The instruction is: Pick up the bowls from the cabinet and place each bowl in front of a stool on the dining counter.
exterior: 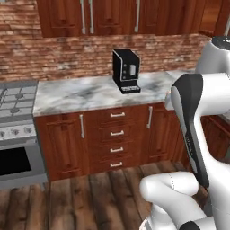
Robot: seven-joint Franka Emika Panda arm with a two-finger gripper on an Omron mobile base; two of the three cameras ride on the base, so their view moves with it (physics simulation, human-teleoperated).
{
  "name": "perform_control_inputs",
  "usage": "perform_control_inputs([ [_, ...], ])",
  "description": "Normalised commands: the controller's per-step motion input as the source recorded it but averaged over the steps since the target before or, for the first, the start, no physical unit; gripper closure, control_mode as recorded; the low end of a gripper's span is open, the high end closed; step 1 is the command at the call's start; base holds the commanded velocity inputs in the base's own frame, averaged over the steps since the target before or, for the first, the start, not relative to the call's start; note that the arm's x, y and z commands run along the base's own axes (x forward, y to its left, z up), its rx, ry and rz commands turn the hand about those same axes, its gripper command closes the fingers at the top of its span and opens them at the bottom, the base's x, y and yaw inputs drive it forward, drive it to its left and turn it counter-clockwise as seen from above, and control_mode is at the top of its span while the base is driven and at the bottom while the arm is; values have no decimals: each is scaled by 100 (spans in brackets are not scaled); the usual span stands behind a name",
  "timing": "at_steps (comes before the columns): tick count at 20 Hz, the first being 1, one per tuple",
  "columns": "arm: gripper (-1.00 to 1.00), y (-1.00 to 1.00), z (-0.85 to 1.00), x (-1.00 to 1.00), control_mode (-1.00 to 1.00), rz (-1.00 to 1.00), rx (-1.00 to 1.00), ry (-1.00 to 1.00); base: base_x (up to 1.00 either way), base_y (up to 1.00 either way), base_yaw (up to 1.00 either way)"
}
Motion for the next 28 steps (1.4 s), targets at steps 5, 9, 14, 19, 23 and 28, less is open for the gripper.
perform_control_inputs([
  [5,-100,0,0,0,100,0,0,0,100,0,-6],
  [9,-100,0,0,0,100,0,0,0,84,0,-14],
  [14,-100,0,0,0,100,0,0,0,48,1,-37],
  [19,-100,0,0,0,100,0,0,0,33,41,-55],
  [23,-100,0,0,0,100,0,0,0,60,75,-46],
  [28,-100,0,0,0,100,0,0,0,59,56,-44],
])
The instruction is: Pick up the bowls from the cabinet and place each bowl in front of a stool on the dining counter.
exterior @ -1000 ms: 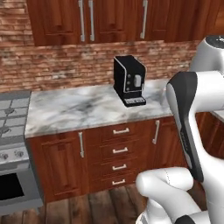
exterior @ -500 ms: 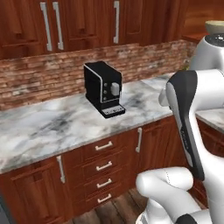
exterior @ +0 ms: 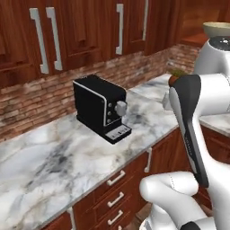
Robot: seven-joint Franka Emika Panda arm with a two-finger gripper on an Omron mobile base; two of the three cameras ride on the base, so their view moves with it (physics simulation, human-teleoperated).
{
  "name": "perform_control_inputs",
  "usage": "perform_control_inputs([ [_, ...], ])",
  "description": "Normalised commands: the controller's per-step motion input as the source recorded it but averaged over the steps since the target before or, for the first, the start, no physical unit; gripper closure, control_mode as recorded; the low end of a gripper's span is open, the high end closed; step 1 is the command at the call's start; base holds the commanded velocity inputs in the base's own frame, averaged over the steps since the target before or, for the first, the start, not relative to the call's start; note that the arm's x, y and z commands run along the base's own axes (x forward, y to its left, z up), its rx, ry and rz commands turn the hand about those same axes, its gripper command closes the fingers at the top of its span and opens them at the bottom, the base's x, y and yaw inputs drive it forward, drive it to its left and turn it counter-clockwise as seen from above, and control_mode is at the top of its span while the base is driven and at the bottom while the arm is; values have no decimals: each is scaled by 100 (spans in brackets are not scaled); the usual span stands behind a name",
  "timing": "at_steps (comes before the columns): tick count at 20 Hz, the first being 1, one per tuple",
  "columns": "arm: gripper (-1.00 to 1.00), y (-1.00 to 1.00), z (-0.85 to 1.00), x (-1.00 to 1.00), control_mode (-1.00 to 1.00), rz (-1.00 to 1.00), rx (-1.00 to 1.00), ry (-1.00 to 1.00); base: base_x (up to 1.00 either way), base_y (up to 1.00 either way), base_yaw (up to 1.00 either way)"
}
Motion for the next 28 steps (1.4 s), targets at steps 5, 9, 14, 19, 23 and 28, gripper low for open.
perform_control_inputs([
  [5,-100,0,0,0,100,0,0,0,0,-10,-47],
  [9,-100,0,0,0,100,0,0,0,7,17,-50],
  [14,-100,0,0,0,100,0,0,0,60,37,-62],
  [19,-100,0,0,0,100,0,0,0,22,16,-57],
  [23,-100,0,0,0,100,0,0,0,24,22,-41],
  [28,-100,0,0,0,100,0,0,0,52,22,-13],
])
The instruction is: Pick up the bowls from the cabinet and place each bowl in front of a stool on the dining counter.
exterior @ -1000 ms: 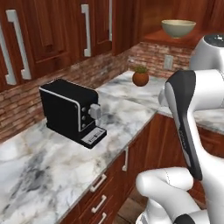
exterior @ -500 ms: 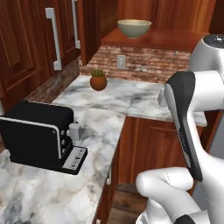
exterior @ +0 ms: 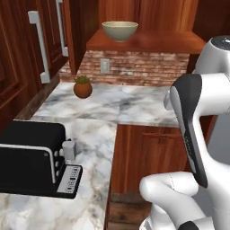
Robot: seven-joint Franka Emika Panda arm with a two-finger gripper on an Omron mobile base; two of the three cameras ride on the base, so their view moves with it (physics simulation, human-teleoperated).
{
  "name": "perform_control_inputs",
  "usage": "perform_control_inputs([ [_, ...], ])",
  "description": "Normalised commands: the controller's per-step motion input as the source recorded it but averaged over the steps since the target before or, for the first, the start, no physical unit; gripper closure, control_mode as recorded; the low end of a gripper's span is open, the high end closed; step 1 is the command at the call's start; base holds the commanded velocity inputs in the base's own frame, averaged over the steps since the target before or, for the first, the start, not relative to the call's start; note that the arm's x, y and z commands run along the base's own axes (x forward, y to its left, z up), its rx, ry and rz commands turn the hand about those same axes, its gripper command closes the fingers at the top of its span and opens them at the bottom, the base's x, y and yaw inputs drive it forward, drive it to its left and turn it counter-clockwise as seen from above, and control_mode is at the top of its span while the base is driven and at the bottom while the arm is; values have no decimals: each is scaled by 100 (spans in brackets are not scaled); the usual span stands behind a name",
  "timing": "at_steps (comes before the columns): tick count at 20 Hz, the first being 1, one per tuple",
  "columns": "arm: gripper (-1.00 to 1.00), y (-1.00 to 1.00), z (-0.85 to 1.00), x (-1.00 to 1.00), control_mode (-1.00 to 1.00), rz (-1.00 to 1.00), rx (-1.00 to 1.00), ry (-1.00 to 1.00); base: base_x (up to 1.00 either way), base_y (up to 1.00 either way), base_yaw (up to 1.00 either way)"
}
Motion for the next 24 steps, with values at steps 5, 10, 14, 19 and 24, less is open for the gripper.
perform_control_inputs([
  [5,-100,0,0,0,100,0,0,0,67,3,0],
  [10,-100,0,0,0,100,0,0,0,66,7,0],
  [14,-100,0,0,0,100,0,0,0,47,54,-6],
  [19,-100,0,0,0,100,0,0,0,49,53,-7],
  [24,-100,0,0,0,100,0,0,0,96,5,0],
])
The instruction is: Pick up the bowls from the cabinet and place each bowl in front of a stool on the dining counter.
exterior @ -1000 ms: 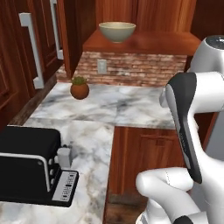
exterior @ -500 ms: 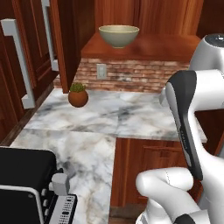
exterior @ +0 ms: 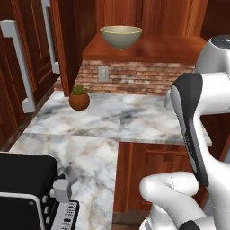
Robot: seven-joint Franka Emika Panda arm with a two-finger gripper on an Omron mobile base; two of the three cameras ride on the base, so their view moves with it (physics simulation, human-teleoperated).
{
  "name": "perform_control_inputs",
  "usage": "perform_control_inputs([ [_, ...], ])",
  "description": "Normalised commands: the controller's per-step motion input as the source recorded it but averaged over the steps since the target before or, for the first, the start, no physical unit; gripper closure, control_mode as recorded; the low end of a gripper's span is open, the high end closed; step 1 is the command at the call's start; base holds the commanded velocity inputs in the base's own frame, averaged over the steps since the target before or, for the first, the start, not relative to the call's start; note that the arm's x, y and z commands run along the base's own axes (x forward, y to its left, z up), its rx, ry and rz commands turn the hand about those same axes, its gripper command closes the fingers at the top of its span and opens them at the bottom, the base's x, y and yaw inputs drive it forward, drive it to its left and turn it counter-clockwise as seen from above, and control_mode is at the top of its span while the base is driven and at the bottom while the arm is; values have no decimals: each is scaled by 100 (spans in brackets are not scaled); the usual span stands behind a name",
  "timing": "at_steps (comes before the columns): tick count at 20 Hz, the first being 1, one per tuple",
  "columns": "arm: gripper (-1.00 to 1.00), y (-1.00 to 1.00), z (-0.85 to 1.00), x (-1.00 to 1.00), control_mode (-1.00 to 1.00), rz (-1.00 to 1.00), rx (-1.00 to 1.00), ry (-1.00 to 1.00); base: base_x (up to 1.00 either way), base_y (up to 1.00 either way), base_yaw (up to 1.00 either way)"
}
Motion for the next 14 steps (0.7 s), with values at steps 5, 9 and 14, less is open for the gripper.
perform_control_inputs([
  [5,-100,0,0,0,100,0,0,0,100,0,0],
  [9,-100,0,0,0,100,0,0,0,71,18,5],
  [14,-100,0,0,0,100,0,0,0,74,0,39],
])
